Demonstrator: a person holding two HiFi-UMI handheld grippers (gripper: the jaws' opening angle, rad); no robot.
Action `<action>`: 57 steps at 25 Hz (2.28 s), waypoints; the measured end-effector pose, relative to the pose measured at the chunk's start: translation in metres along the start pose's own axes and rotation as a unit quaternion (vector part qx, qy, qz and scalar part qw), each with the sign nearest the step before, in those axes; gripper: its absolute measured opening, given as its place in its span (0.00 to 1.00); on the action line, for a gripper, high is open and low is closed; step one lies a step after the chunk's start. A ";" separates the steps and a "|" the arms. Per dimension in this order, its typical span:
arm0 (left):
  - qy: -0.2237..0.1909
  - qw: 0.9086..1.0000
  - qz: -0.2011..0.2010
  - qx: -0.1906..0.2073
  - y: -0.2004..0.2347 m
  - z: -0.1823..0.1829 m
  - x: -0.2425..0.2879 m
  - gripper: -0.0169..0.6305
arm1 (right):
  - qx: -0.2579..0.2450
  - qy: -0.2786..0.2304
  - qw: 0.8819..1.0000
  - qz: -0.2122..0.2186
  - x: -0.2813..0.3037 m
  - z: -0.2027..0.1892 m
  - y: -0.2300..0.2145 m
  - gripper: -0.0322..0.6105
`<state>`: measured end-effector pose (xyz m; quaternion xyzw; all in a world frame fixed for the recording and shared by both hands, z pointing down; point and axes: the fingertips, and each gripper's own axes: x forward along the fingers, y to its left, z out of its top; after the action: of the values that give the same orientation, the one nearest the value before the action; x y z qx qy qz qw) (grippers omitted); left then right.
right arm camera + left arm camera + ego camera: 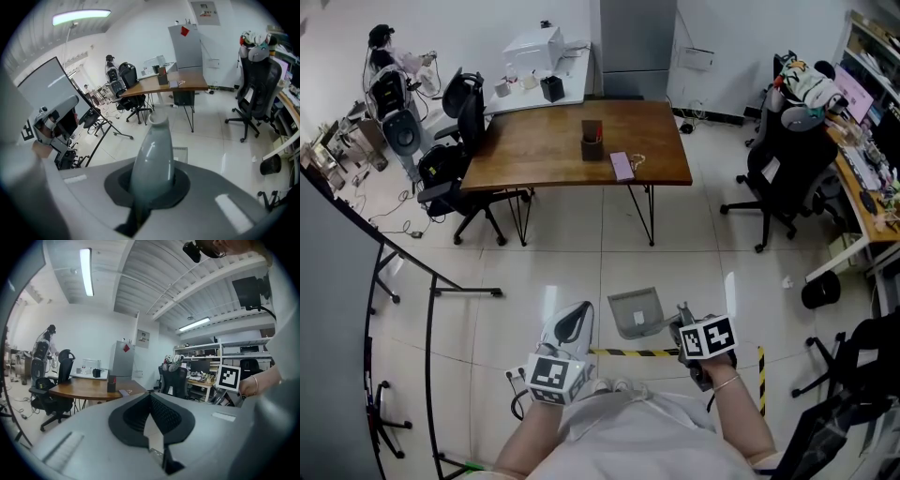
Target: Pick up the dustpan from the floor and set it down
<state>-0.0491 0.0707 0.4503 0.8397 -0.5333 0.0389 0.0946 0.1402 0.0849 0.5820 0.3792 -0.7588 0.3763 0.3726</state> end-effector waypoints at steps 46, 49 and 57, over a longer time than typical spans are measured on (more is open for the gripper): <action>0.120 0.991 0.013 -0.064 0.218 -0.120 0.244 0.05 | 0.090 0.024 0.991 -0.095 0.347 0.212 -0.183 0.05; 0.117 0.989 0.019 -0.085 0.217 -0.121 0.245 0.05 | 0.059 0.048 0.987 -0.142 0.345 0.201 -0.194 0.05; 0.116 0.988 0.002 -0.099 0.201 -0.104 0.245 0.05 | 0.014 0.051 0.984 -0.172 0.345 0.192 -0.197 0.96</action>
<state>-0.1224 -0.2094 0.6165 0.8151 -0.5216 0.0832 0.2381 0.1049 -0.2652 0.8475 0.4896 -0.6571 0.3361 0.4643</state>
